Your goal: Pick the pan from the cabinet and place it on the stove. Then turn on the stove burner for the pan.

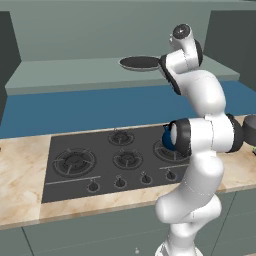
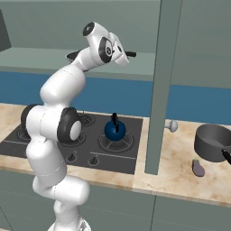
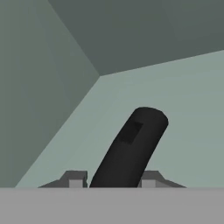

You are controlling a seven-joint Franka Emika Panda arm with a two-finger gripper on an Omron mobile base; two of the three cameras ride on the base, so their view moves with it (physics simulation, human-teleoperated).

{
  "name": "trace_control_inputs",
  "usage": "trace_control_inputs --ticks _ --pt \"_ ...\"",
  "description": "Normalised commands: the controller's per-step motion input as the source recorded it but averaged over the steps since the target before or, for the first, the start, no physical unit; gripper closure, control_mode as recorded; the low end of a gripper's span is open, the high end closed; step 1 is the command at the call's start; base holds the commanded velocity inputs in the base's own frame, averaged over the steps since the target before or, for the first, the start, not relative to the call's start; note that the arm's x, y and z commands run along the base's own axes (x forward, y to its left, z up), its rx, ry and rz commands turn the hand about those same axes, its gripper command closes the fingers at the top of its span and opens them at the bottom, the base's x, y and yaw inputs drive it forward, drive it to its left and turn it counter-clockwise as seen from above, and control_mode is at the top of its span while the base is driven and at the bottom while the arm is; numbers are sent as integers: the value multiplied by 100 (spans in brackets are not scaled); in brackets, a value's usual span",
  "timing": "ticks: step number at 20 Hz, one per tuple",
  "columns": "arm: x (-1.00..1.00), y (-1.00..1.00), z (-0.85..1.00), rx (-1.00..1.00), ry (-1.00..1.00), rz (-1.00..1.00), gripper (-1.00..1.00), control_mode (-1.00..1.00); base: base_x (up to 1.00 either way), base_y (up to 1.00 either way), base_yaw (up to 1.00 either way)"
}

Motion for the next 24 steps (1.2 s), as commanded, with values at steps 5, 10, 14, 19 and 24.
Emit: trace_control_inputs --ticks 5,10,14,19,24 --pt "0 0 -8 0 0 0 100 -100 0 0 0" --pt "0 0 -5 0 -2 0 100 -100 0 0 0" --pt "0 3 -2 0 -12 0 100 -100 0 0 0" --pt "0 1 0 3 -21 0 100 -100 0 0 0" --pt "0 0 0 4 -20 0 100 -100 0 0 0"
